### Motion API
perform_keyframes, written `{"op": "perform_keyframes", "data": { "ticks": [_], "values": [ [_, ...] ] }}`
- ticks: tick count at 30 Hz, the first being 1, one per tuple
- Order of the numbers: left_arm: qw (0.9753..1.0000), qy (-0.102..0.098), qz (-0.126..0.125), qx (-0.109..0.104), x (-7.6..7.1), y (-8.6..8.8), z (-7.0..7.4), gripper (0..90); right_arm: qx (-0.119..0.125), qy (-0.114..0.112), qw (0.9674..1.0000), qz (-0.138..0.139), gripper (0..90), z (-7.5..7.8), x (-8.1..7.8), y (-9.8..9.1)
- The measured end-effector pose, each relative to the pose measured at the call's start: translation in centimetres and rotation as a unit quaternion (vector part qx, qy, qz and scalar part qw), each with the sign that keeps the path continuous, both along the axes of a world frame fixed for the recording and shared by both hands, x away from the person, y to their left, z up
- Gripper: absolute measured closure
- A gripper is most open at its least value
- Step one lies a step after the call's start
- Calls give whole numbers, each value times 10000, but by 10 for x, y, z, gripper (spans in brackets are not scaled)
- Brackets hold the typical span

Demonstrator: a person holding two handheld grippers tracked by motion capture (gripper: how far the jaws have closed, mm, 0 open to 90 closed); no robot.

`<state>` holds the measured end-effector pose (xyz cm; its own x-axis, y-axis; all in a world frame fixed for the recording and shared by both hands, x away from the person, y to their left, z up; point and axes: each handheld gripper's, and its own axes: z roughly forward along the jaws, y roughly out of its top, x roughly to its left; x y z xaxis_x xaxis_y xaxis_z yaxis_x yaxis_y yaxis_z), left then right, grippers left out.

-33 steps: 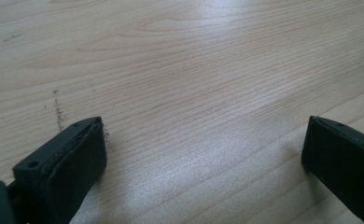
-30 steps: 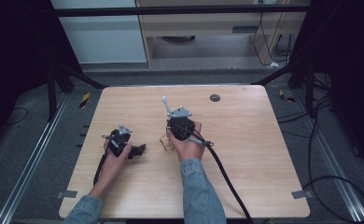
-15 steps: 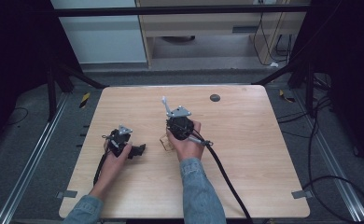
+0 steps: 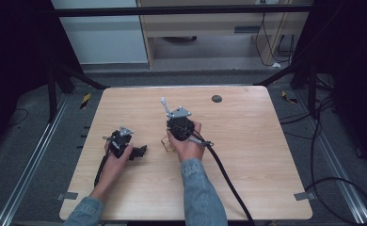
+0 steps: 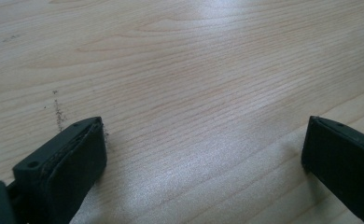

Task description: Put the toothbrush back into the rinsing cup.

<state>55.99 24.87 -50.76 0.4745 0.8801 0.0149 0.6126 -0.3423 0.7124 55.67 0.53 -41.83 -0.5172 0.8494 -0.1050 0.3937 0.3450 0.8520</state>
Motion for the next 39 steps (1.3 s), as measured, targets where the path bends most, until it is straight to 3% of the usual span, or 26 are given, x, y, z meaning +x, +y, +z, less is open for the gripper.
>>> {"op": "perform_keyframes", "data": {
  "ticks": [39],
  "values": [
    [10000, -1, -1, 0, 0, 0, 0, 0, -66, 16, 9999, 83, 590, 4, -2, 5]
  ]
}}
